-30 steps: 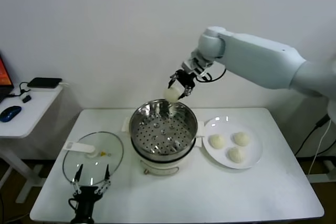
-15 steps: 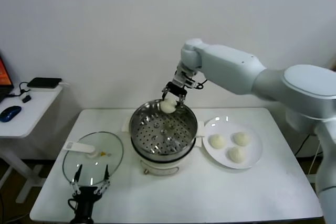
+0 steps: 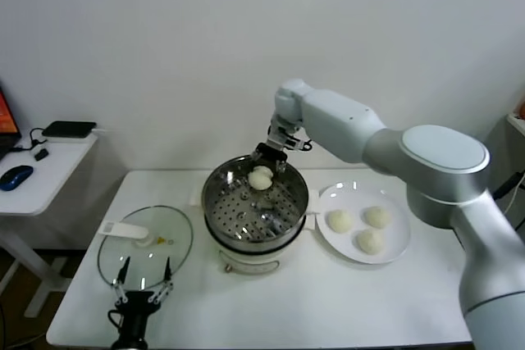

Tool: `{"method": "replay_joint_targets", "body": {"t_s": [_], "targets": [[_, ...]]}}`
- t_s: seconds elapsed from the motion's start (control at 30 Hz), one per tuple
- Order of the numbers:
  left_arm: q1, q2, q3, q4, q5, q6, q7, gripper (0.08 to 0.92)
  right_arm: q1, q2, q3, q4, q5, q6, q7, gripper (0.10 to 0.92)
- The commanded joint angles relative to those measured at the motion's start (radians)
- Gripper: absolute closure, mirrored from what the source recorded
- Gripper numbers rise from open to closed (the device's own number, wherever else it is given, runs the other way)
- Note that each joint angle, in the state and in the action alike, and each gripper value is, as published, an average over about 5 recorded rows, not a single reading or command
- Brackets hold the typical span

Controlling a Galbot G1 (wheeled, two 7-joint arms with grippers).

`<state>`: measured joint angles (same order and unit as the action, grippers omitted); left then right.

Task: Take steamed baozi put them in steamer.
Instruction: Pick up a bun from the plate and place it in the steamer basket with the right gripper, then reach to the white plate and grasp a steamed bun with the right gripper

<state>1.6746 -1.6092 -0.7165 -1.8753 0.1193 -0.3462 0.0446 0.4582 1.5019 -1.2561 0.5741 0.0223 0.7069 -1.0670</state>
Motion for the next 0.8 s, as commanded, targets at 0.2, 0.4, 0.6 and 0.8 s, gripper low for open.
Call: {"method": "replay_joint_targets", "body": {"t_s": [0.2,0.4,0.6,0.8], "targets": [[0.0,-0.033,0.005,-0.002,0.003,0.001,0.0,0.177,-0.027,0.042,0.033,-0.082,-0.026,0.045,-0.002,0.345],[0.005,-0.036,0.01,-0.007,0.009,-0.001,0.001,0.177,-0.012,0.026,0.032,-0.07,0.015,0.039,0.009,0.216],[0.016,-0.034,0.005,-0.016,0.019,-0.003,0.001,0.177,0.082,-0.079,-0.039,0.055,0.234,-0.147,-0.007,0.203],[0.024,-0.035,0.005,-0.024,0.02,0.001,0.0,0.177,0.298,-0.3,-0.316,0.349,0.595,-0.649,0.061,0.203]]}}
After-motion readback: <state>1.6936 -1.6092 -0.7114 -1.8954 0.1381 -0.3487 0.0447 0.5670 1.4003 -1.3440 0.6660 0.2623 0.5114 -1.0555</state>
